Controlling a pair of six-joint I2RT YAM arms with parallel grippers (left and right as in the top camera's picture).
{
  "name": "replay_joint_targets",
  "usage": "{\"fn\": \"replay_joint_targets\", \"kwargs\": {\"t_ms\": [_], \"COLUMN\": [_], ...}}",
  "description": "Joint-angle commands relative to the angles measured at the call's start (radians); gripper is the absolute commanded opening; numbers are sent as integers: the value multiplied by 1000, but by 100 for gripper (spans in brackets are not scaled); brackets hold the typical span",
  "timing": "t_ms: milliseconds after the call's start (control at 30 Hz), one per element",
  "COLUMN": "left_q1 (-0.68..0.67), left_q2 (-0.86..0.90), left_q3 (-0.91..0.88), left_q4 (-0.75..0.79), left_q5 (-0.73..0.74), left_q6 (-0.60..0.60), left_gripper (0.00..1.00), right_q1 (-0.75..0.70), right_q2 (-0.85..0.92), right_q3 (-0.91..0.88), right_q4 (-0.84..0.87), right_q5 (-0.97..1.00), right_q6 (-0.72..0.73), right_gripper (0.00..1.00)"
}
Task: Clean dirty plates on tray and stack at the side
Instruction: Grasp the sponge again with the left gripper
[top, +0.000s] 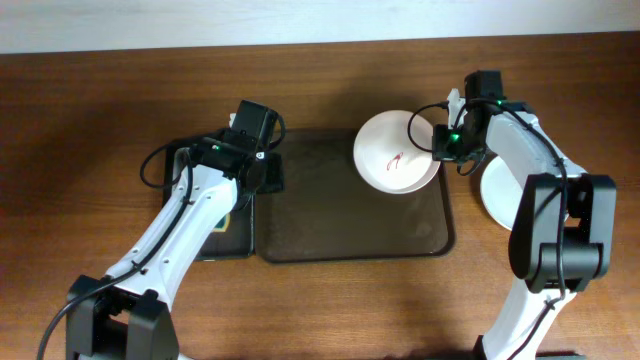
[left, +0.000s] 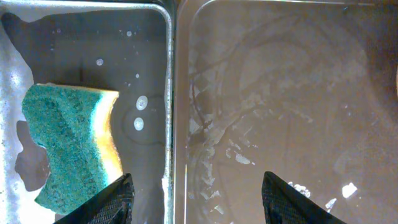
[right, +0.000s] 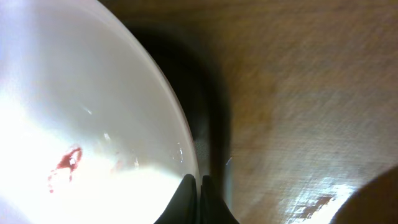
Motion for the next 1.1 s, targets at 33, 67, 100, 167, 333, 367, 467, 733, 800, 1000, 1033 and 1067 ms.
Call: {"fn": "replay_joint_targets", "kwargs": {"t_ms": [33, 67, 100, 167, 333, 367, 467, 733, 800, 1000, 1033, 1067], "left_q1": [5, 6, 7, 36, 183, 219, 287, 340, 340, 341, 341, 341], "left_q2": [-10, -10, -10, -10, -10, -10, -9, 103, 130, 168, 168, 163], "left_q3": [5, 5, 5, 5, -30, -69, -162, -262, -262, -262, -255, -241], "left_q4": [-5, -13, -26, -71, -117, -101, -21, 193, 203, 227, 223, 214], "left_q5": [-14, -34, -66, -82, -70, -71, -37, 171, 171, 170, 171, 171], "left_q6": [1, 1, 0, 0, 1, 2, 63, 182, 182, 182, 182, 182], "left_gripper": [63, 61, 61, 62, 61, 65, 70, 72, 63, 0, 0, 0], "right_q1": [11, 31, 55, 114, 249, 264, 276, 275, 275, 275, 275, 275], "right_q2": [-61, -61, -59, -56, -53, -52, -41, -24, -24, -24, -24, -24], "right_q3": [12, 11, 11, 6, -26, -27, -27, -53, -53, -53, -53, -53], "right_q4": [-179, -252, -284, -306, -230, -214, -205, -188, -186, -186, -187, -187], "right_q5": [-219, -228, -226, -224, -115, -100, -93, -93, -93, -93, -93, -93], "right_q6": [0, -1, -1, 11, 48, 69, 72, 71, 71, 71, 71, 71], "right_gripper": [4, 4, 4, 4, 4, 4, 4, 5, 5, 6, 5, 5]}}
